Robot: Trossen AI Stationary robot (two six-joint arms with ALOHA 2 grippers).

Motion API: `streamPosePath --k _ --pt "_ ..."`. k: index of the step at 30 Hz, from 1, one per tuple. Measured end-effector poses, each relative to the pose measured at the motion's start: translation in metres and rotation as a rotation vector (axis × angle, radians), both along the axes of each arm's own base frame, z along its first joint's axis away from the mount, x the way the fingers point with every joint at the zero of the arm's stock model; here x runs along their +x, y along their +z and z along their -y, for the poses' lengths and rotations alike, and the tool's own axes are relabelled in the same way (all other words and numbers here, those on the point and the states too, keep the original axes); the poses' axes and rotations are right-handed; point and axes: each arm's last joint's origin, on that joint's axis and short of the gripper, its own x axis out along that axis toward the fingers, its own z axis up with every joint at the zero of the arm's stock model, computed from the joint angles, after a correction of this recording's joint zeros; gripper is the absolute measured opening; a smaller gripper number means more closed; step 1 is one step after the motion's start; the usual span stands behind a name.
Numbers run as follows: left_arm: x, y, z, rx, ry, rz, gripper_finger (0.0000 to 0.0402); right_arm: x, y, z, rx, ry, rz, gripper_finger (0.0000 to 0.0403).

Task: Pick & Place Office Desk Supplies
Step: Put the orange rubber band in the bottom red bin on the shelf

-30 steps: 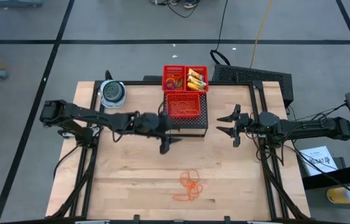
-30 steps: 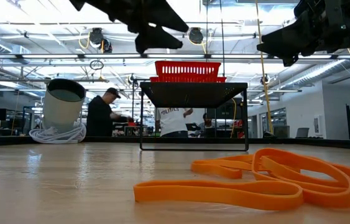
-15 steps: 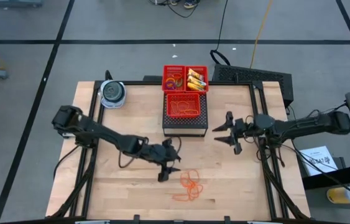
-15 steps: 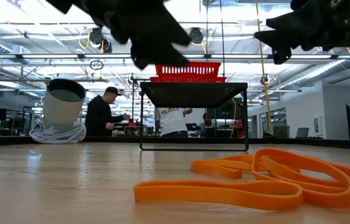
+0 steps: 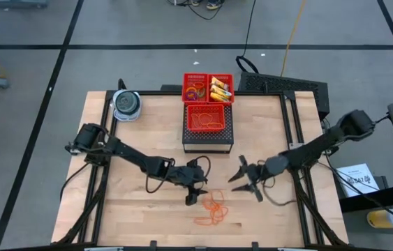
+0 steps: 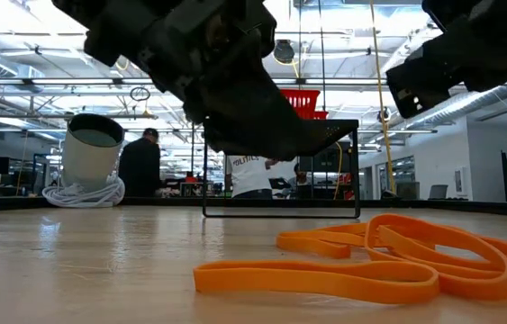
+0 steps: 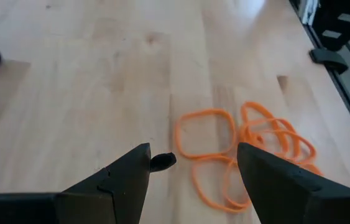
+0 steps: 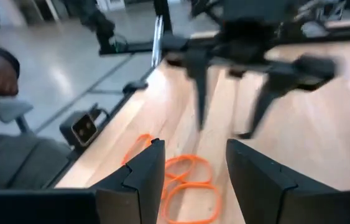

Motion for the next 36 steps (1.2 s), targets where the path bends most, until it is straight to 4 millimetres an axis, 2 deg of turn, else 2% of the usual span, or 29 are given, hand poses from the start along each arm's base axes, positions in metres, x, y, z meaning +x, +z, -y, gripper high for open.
streamPosePath --k 6,12,20,26,30,33,36 --pt "0.006 0.007 -0.014 -0.018 0.042 0.051 0.0250 0.033 -0.008 -0.031 -0.095 0.067 -0.157 0.0160" --pt "0.012 0.015 -0.027 -0.038 0.076 0.136 0.0251 0.057 -0.026 -0.043 -0.218 0.083 -0.343 0.0160" --pt "0.017 0.021 -0.039 -0.051 0.108 0.202 0.0251 0.058 -0.056 -0.053 -0.268 0.110 -0.427 0.0160" --pt "0.018 0.022 -0.042 -0.053 0.116 0.218 0.0251 0.061 -0.067 -0.056 -0.281 0.114 -0.427 0.0160" --pt "0.018 0.022 -0.042 -0.053 0.115 0.218 0.0251 0.063 -0.072 -0.050 -0.332 0.099 -0.434 0.0158" --pt "0.018 0.022 -0.042 -0.063 0.121 0.216 0.0250 0.063 -0.074 -0.045 -0.368 0.103 -0.458 0.0143" --pt "0.018 0.022 -0.042 -0.070 0.124 0.215 0.0250 0.062 -0.076 -0.041 -0.399 0.109 -0.491 0.0111"
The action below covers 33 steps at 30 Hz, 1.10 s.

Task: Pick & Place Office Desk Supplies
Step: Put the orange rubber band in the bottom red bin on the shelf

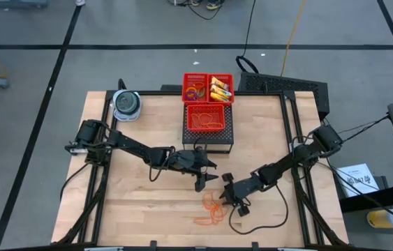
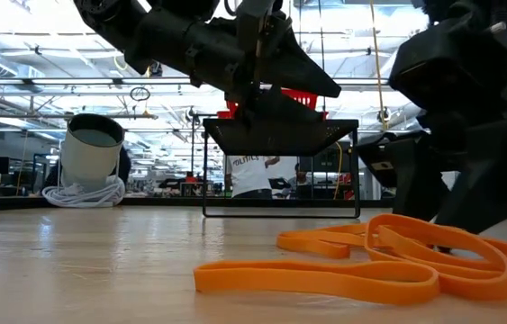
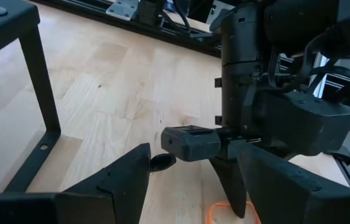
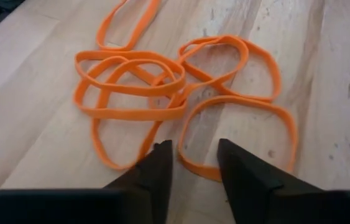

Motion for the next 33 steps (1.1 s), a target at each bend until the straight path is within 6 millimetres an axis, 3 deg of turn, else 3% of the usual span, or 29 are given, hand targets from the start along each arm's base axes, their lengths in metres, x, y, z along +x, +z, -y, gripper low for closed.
streamPosePath --k 7,12,17,20,25,33 --pt "0.000 0.000 0.000 0.000 0.000 0.000 0.0250 -0.001 -0.003 0.003 -0.052 0.025 -0.016 0.0009" --pt "0.000 0.000 0.000 0.000 0.000 -0.003 0.0251 -0.001 0.001 0.004 -0.085 0.039 0.019 0.0004" --pt "0.000 0.002 0.000 -0.031 0.011 0.014 0.0251 -0.003 0.018 0.008 -0.135 0.024 0.072 0.0001" --pt "-0.002 0.018 -0.003 -0.065 0.023 0.065 0.0251 -0.006 0.034 0.012 -0.156 0.000 0.114 0.0001" --pt "-0.015 0.056 -0.004 0.026 -0.012 0.149 0.0250 -0.011 0.062 0.017 -0.162 -0.031 0.190 0.0001" --pt "-0.056 0.114 -0.011 0.192 -0.063 0.178 0.0250 -0.015 0.102 0.034 -0.103 -0.099 0.335 0.0001"
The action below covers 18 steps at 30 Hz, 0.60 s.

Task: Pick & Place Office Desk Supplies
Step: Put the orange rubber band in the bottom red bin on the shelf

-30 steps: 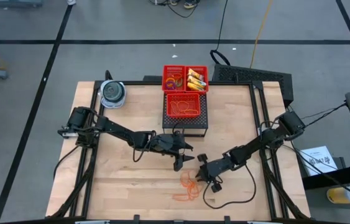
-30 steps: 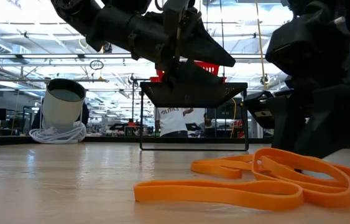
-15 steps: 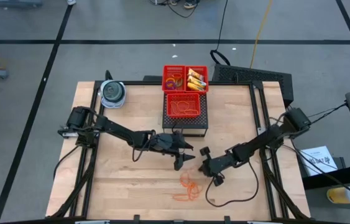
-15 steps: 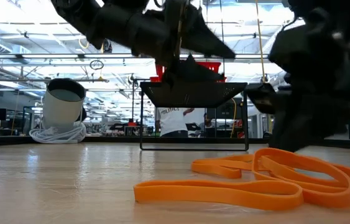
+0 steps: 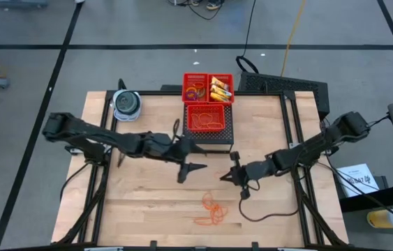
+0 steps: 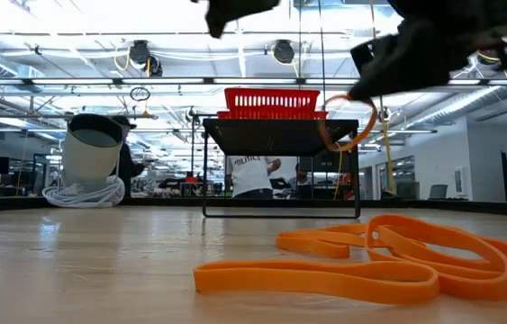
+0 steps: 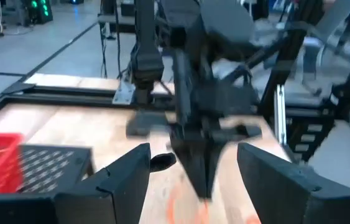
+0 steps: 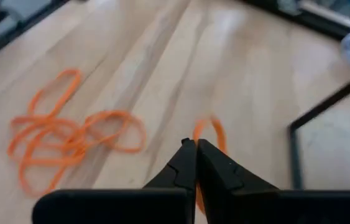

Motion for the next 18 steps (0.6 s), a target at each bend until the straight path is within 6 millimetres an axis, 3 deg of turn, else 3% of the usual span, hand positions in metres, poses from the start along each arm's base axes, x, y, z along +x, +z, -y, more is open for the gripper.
streamPosePath --k 10,18 --pt "-0.049 0.031 -0.017 0.059 0.119 -0.094 0.0250 0.003 0.033 0.040 0.082 -0.111 0.169 0.0000" --pt "-0.067 0.013 -0.024 0.110 0.256 -0.109 0.0251 0.016 0.053 0.081 0.221 -0.134 0.228 0.0000"
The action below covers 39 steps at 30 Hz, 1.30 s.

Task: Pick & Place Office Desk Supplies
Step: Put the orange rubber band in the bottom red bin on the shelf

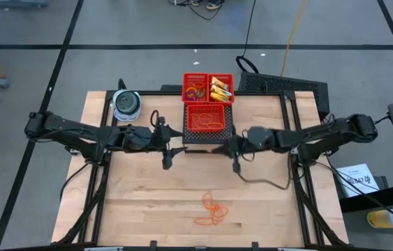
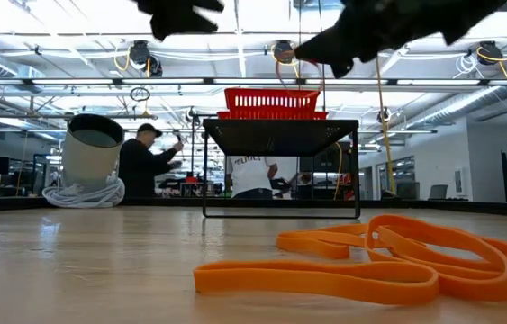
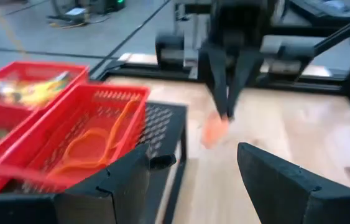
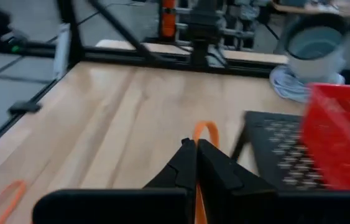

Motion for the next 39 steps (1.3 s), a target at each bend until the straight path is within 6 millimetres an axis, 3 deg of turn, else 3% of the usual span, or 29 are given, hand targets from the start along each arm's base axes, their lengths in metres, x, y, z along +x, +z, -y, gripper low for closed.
streamPosePath --k 6,14,20,28,33,39 --pt "-0.015 -0.030 -0.004 -0.027 0.081 -0.008 0.0251 0.009 0.035 0.024 0.018 -0.038 0.027 0.0000" --pt "-0.045 -0.040 -0.011 -0.058 0.200 0.109 0.0251 0.011 0.065 0.057 -0.010 -0.152 0.074 0.0000" --pt "-0.052 -0.051 -0.013 -0.088 0.221 0.177 0.0251 0.005 0.061 0.080 -0.004 -0.237 0.018 0.0000" --pt "-0.045 -0.061 -0.012 -0.128 0.233 0.154 0.0251 0.003 0.054 0.084 -0.006 -0.256 0.005 0.0013" --pt "-0.041 -0.064 -0.012 -0.131 0.235 0.160 0.0251 0.003 0.053 0.085 -0.005 -0.261 0.003 0.0047" --pt "-0.038 -0.067 -0.011 -0.133 0.237 0.150 0.0251 0.003 0.052 0.085 0.005 -0.265 -0.002 0.0116"
